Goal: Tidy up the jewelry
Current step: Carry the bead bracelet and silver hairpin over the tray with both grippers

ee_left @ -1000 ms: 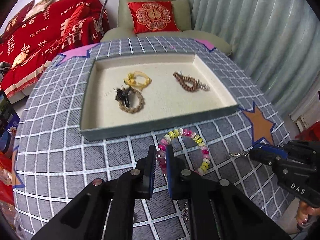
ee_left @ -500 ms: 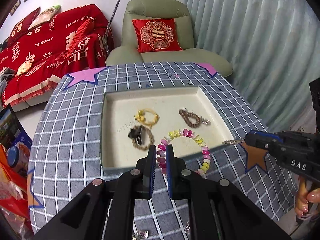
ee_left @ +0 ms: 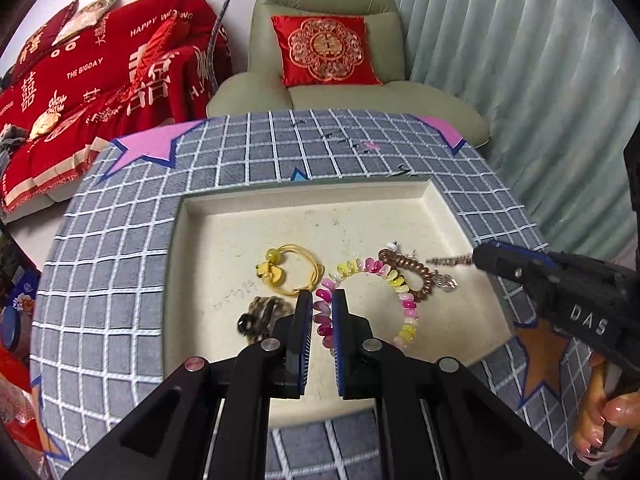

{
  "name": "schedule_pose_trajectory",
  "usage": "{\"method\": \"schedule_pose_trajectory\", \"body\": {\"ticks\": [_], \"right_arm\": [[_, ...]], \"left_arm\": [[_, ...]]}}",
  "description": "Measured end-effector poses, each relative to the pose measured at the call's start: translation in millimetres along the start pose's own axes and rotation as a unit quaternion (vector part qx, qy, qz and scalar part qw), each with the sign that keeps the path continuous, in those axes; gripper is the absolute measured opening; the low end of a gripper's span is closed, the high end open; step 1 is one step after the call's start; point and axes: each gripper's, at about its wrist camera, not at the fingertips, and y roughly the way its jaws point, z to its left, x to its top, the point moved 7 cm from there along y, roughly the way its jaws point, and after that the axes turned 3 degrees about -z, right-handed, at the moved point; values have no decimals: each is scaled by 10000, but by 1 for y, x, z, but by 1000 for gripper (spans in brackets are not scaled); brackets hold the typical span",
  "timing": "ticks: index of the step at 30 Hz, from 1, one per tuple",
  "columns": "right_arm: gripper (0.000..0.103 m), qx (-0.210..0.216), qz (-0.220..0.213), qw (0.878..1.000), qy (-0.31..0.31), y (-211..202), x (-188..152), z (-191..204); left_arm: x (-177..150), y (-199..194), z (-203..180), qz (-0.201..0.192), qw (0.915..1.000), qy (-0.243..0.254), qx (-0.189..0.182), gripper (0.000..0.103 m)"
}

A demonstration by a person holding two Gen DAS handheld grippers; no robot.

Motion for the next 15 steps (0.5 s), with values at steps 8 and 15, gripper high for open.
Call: {"method": "schedule_pose_trajectory", "body": {"ticks": [8, 15], "right_arm": [[11, -52, 104, 9994, 316, 42, 7, -22], [11, -43, 318, 9986, 425, 62, -7, -29]], "left_arm": [[-6, 41, -5, 234, 9993, 196, 219, 18], [-15, 57, -5, 416, 9979, 317, 369, 18]]}}
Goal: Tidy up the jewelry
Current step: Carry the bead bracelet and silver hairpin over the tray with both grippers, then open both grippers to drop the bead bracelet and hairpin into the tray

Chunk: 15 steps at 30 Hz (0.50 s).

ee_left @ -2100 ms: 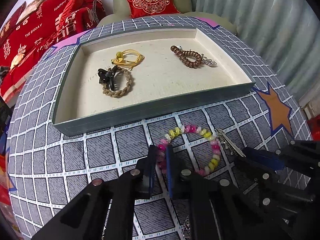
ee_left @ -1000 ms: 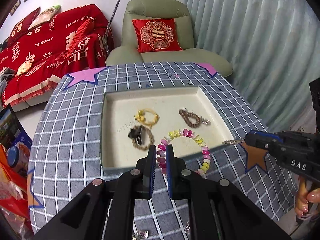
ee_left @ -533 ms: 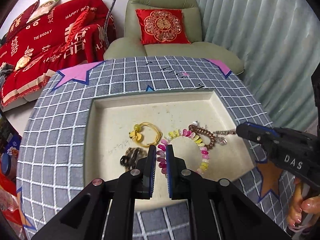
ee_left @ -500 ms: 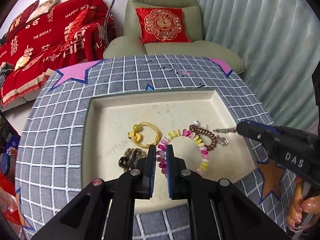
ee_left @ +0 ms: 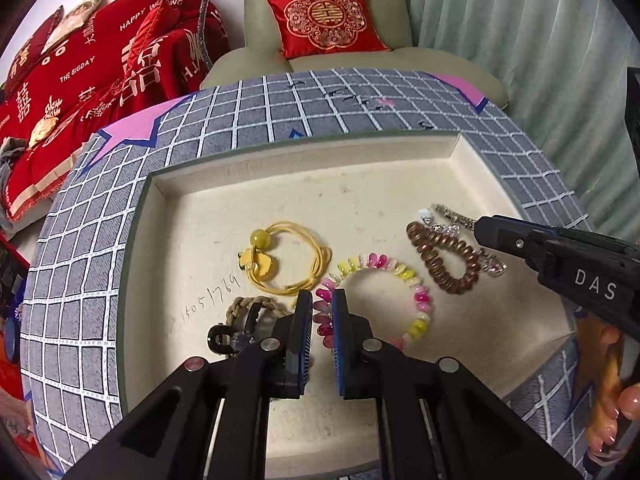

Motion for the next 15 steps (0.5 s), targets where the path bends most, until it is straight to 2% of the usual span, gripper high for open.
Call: {"method": "schedule_pose_trajectory", "body": {"ticks": [9, 11, 13, 15], "right_arm": [[13, 9, 222, 9997, 102, 12, -8, -5], [23, 7, 246, 9996, 125, 13, -9, -5], [54, 63, 226, 9996, 179, 12, -7, -6], [58, 172, 130, 9995, 232, 6, -4, -5]], "left_arm": [[-5, 8, -1, 101, 9997, 40, 215, 18], [-4, 6, -1, 68, 9997, 42, 231, 18], [-4, 3, -2, 24, 9997, 41, 255, 18], [-2, 0, -3, -16, 9995, 94, 286, 18]]}}
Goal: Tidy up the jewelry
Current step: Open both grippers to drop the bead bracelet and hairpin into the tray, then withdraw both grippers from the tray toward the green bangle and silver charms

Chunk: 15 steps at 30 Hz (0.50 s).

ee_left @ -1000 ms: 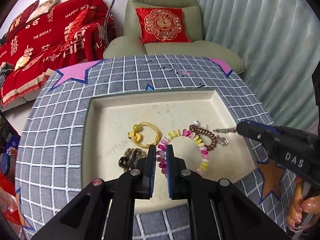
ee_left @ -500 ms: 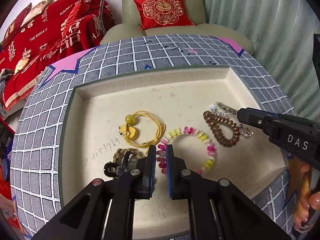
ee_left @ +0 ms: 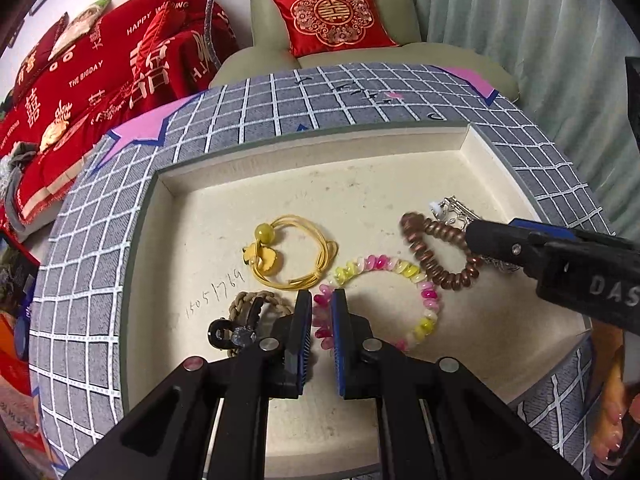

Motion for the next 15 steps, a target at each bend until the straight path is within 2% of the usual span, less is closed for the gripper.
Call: {"method": "schedule_pose_trajectory", "body": {"ticks": [8, 15], "right_arm": [[58, 225, -300, 9991, 176, -33, 6, 4], [63, 244, -503, 9979, 333, -68, 1, -7]], "left_arm": [[5, -15, -7, -159, 9998, 140, 13, 18], [7, -31, 2, -278, 9996, -91, -50, 19]]}}
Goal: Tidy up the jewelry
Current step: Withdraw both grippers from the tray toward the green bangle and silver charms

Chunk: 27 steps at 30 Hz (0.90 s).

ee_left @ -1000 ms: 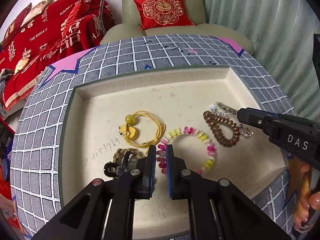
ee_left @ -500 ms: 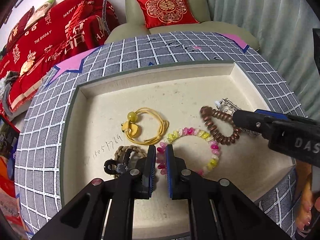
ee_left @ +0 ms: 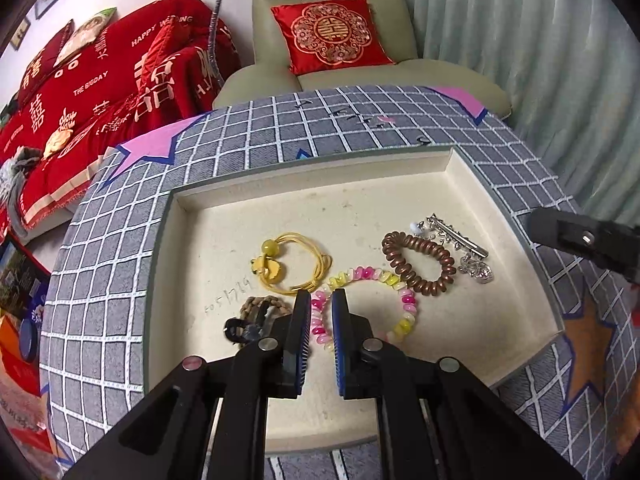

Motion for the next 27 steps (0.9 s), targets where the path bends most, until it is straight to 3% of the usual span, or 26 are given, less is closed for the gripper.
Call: {"method": "schedule_pose_trajectory", "body": {"ticks": [4, 6, 8, 13, 27], "right_arm": [[63, -6, -28, 10000, 14, -17, -10, -3], [67, 3, -23, 10000, 16, -26, -18, -2], [72, 33, -17, 10000, -9, -34, -26, -1], [82, 64, 73, 9997, -202, -52, -53, 10], [86, 56, 728, 9958, -554, -66, -142, 36]], "left_arm": [[-6, -13, 6, -50, 10000, -74, -44, 22], [-11, -21, 12, -53, 9998, -172, -34, 103], [-14, -36, 20, -291, 9991, -307, 60, 103], [-30, -65, 38, -339, 9986, -386, 98, 103], [-126, -145, 109, -460, 9947, -681, 612, 103]]}}
